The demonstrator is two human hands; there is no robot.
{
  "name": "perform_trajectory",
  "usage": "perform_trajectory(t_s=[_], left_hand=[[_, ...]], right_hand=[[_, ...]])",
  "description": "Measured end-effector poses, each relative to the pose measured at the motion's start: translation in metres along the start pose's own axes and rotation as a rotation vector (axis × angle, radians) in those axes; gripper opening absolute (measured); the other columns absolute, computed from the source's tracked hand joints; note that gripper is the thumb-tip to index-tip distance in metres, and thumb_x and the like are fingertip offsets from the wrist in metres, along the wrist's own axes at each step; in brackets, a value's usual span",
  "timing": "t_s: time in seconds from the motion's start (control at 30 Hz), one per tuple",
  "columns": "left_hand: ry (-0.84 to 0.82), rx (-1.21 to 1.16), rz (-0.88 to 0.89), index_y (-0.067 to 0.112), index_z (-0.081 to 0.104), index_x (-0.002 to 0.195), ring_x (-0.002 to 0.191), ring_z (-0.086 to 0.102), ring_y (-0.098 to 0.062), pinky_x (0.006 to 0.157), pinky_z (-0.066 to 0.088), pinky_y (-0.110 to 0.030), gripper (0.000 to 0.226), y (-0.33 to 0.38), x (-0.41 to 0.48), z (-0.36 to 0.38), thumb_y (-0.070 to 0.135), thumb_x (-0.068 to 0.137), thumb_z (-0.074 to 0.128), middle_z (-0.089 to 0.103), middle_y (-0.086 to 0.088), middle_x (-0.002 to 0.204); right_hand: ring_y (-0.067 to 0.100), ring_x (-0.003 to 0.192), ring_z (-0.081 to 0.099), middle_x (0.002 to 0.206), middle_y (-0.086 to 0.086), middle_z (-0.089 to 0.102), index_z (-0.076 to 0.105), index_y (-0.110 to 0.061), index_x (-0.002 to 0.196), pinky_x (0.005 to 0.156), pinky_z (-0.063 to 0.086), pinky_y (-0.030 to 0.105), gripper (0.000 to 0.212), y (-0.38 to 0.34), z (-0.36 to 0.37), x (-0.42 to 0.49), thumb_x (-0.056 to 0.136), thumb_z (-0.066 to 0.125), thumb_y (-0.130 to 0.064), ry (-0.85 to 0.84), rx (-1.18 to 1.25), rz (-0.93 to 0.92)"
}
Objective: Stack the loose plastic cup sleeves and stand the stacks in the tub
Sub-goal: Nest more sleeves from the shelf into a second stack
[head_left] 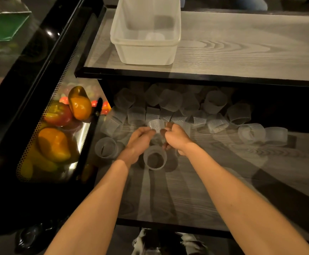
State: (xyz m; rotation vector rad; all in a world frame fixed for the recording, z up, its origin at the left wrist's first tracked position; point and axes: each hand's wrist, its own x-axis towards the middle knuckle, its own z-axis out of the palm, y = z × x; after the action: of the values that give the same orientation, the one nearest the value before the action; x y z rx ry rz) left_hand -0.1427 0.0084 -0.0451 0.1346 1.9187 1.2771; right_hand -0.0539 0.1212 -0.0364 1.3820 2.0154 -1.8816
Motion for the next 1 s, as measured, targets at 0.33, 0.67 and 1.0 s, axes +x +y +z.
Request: perform_trajectory(t_s=[0.33, 0.67, 1.0], left_hand=[[-0.032, -0.322, 0.126, 0.014, 0.063, 0.104, 0.077, 0.067, -0.011, 0.074, 0.055, -0.026, 0.025, 0.003, -0.011, -0.025, 0.006, 0.085, 0.078, 0.072, -0.005, 0.092], [-0.265, -0.008, 0.067, 0.015, 0.056, 0.130, 0.115, 0.064, -0.028, 0.098, 0.056, -0.044, 0.075, -0.021, -0.038, -0.053, -0.015, 0.067, 0.082, 0.064, -0.008, 0.122], [-0.255, 0.366, 0.204, 0.025, 0.034, 0.154, 0.131, 0.041, -0.009, 0.100, 0.043, -0.027, 0.103, -0.027, -0.048, -0.041, 0.002, 0.069, 0.087, 0.044, 0.006, 0.138]], right_hand=[[0.007, 0.072, 0.059, 0.089, -0.006, 0.068, 0.065, -0.016, 0.111, 0.052, 0.038, 0.018, 0.029, -0.008, -0.014, -0.013, 0.090, 0.073, -0.033, 0.050, 0.112, -0.050], [0.018, 0.092, 0.062, 0.100, 0.005, 0.064, 0.058, -0.019, 0.113, 0.066, 0.050, 0.027, 0.045, 0.018, -0.026, -0.039, 0.076, 0.082, -0.008, -0.251, -0.253, -0.038], [0.017, 0.088, 0.060, 0.099, -0.003, 0.058, 0.051, -0.028, 0.112, 0.068, 0.052, 0.030, 0.045, 0.033, -0.014, -0.040, 0.076, 0.063, -0.002, -0.064, -0.494, -0.064]])
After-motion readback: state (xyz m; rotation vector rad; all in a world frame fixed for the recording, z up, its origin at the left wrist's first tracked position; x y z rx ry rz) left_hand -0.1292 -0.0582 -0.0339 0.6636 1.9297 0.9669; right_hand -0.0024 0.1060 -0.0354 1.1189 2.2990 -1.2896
